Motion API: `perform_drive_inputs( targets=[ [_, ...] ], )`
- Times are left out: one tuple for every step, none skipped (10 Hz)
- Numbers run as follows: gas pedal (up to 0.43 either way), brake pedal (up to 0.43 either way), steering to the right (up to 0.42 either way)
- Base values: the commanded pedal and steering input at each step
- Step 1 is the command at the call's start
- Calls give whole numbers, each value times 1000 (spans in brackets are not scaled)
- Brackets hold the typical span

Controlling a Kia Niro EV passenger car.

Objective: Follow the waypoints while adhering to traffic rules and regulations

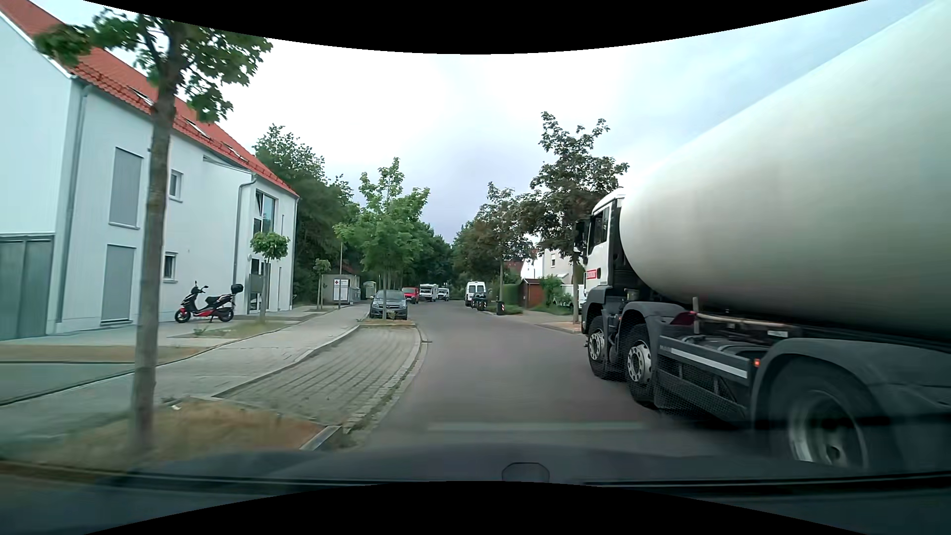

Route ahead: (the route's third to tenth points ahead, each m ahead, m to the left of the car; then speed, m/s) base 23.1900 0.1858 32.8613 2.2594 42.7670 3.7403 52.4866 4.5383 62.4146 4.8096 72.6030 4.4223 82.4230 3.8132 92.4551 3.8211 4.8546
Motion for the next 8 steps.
perform_drive_inputs(
  targets=[
    [157,0,4],
    [157,0,4],
    [157,0,3],
    [157,0,0],
    [157,0,-1],
    [157,0,-3],
    [157,0,-8],
    [157,0,-10]
  ],
)
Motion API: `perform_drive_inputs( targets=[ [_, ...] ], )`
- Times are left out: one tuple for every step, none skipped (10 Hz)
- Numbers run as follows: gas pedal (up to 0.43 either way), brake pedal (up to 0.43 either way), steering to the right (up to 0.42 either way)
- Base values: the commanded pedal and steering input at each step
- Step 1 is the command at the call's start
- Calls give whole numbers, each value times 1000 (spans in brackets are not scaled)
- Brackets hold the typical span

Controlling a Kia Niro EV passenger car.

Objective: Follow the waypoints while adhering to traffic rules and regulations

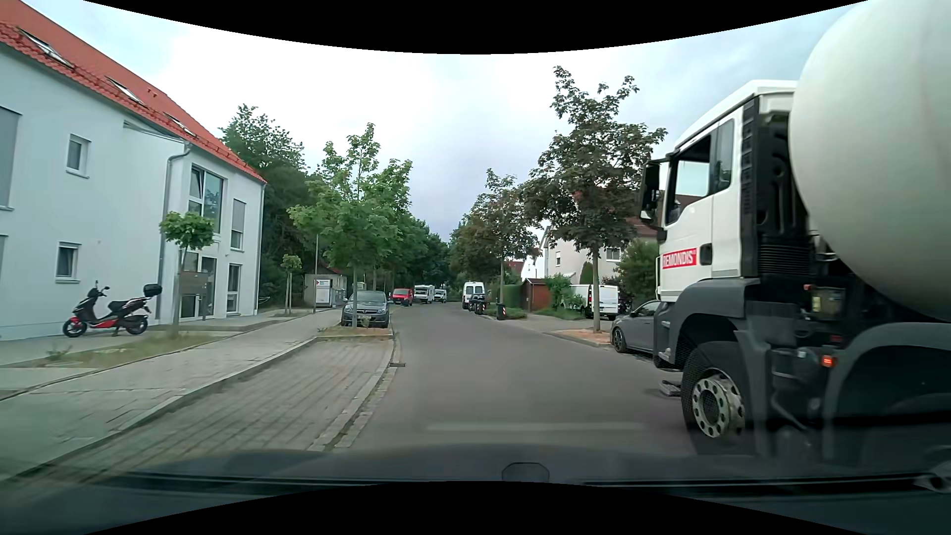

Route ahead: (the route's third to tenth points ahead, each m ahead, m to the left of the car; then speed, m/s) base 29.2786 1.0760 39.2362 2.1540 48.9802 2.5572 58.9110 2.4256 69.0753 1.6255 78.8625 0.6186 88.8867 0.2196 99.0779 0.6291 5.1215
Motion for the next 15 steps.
perform_drive_inputs(
  targets=[
    [157,0,-10],
    [157,0,-12],
    [157,0,-16],
    [169,0,-19],
    [169,0,-20],
    [169,0,-20],
    [169,0,-21],
    [169,0,-22],
    [169,0,-25],
    [169,0,-30],
    [169,0,-39],
    [169,0,-40],
    [169,0,-41],
    [169,0,-38],
    [169,0,-34]
  ],
)
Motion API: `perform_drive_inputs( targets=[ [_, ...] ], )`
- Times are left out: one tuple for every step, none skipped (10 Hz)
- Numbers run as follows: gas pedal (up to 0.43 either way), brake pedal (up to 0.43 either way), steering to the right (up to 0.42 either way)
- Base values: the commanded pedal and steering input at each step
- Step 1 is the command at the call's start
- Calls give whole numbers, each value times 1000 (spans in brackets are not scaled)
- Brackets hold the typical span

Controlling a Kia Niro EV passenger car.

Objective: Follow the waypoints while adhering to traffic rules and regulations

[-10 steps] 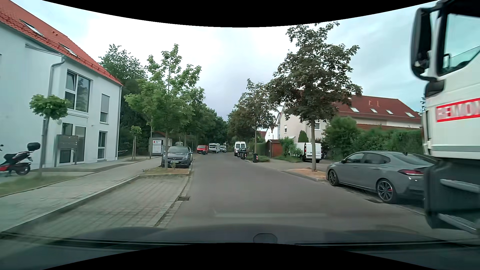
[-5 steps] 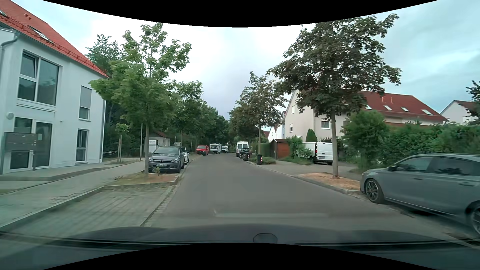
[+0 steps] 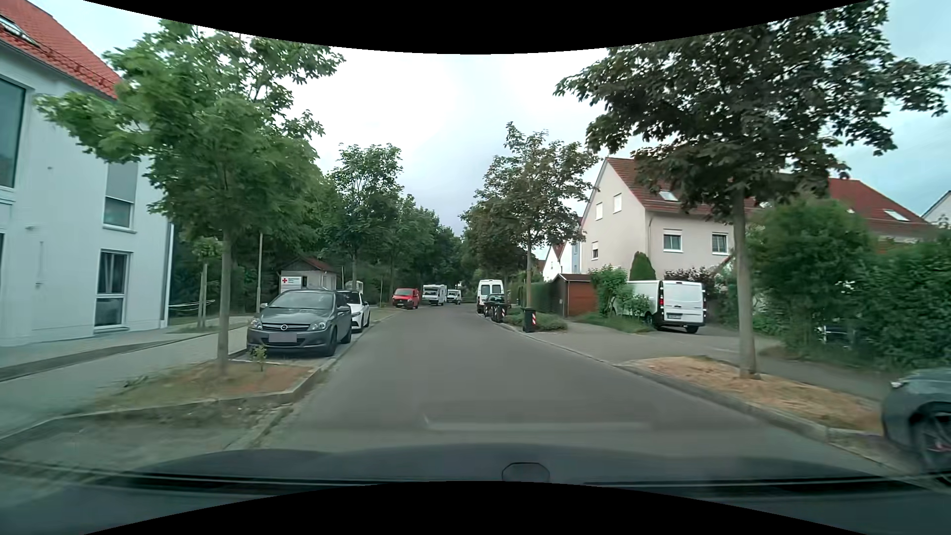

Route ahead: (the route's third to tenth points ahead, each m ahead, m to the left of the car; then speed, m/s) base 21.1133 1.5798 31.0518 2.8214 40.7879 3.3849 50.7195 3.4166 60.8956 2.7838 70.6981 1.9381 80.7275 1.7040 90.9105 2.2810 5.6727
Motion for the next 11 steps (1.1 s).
perform_drive_inputs(
  targets=[
    [169,0,-29],
    [169,0,-27],
    [169,0,-26],
    [169,0,-26],
    [169,0,-28],
    [169,0,-32],
    [169,0,-34],
    [169,0,-34],
    [169,0,-35],
    [169,0,-35],
    [169,0,-34]
  ],
)
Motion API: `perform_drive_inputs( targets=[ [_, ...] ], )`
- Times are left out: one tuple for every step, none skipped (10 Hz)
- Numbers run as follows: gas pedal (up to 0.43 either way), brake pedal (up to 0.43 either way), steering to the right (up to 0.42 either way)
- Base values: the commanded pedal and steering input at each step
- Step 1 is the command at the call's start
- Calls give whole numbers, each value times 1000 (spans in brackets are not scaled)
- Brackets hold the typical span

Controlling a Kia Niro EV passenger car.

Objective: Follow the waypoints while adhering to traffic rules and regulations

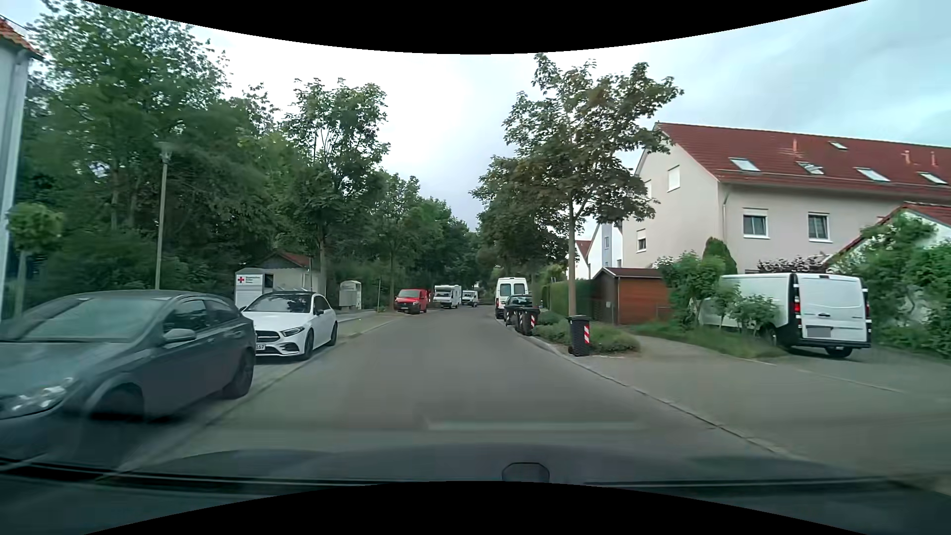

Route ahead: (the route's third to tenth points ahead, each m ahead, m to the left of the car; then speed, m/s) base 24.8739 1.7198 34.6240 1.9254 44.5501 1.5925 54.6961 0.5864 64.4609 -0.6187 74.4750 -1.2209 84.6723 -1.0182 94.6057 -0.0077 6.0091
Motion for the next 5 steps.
perform_drive_inputs(
  targets=[
    [169,0,-35],
    [169,0,-35],
    [169,0,-35],
    [169,0,-35],
    [169,0,-35]
  ],
)
